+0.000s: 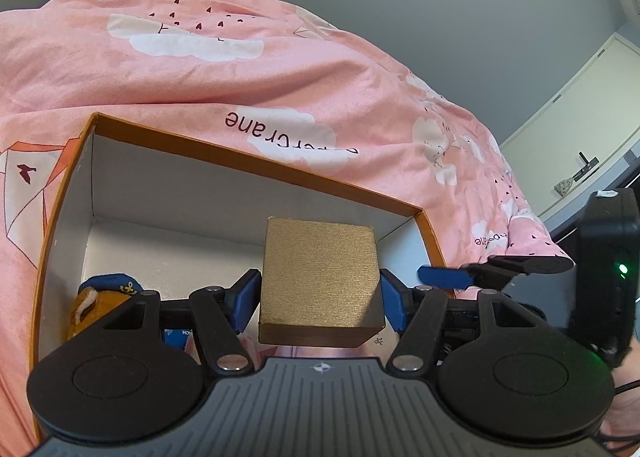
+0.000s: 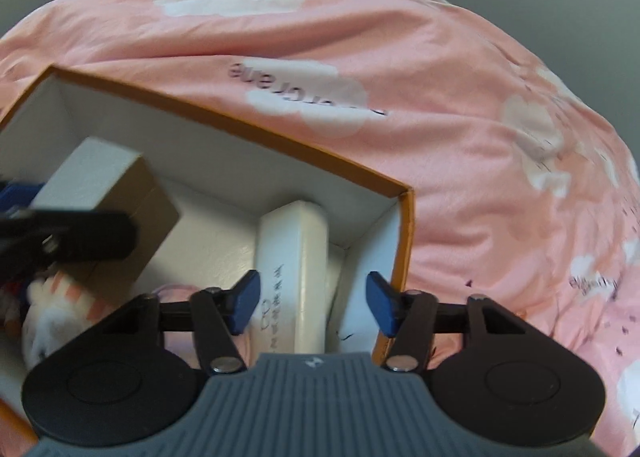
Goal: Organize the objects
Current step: 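Lower the white case into the orange box, open right gripper while left holds gold box, then withdraw the right gripper from the box toward the left gripper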
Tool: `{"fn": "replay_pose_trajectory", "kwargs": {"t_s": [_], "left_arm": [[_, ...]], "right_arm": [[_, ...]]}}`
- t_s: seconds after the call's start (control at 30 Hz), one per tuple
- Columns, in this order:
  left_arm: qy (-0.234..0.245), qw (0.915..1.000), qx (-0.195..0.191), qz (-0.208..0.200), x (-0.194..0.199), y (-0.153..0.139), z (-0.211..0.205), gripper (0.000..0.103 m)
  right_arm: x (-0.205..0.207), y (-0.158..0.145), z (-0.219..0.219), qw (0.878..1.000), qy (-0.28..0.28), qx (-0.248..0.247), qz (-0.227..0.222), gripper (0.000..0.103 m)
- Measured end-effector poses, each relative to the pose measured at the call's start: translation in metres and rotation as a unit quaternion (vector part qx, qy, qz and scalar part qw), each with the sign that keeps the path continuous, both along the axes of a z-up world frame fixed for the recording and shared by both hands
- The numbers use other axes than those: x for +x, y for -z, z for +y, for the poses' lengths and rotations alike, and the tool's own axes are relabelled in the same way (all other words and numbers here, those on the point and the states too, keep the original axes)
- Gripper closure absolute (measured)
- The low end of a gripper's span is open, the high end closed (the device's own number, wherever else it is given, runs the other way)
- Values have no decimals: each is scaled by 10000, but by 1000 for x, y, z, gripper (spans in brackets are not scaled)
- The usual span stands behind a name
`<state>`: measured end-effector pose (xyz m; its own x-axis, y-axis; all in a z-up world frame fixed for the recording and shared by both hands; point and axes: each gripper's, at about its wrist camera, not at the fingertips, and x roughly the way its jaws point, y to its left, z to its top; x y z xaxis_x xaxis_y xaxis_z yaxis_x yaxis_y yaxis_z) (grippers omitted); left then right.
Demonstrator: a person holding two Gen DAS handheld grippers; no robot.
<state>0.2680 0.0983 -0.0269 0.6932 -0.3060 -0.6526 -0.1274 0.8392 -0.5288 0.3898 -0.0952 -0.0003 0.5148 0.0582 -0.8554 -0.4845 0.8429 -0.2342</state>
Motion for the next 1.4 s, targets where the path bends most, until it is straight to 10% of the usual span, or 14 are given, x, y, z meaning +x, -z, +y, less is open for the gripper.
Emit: {"fn": "replay_pose_trajectory", "kwargs": {"t_s": [0.23, 0.53, 1.4], "left_arm": [[-49, 10000, 37, -19, 1, -2, -1, 32], [-80, 10000, 44, -3, 3, -3, 1, 32], [356, 9991, -62, 230, -5, -4, -25, 32]], "right_arm": [[-11, -2, -3, 9972, -745, -1, 19, 90], [4, 18, 16, 9916, -1234, -368, 69, 101], [-17, 14, -16, 9939, -941, 340, 472, 97]]}}
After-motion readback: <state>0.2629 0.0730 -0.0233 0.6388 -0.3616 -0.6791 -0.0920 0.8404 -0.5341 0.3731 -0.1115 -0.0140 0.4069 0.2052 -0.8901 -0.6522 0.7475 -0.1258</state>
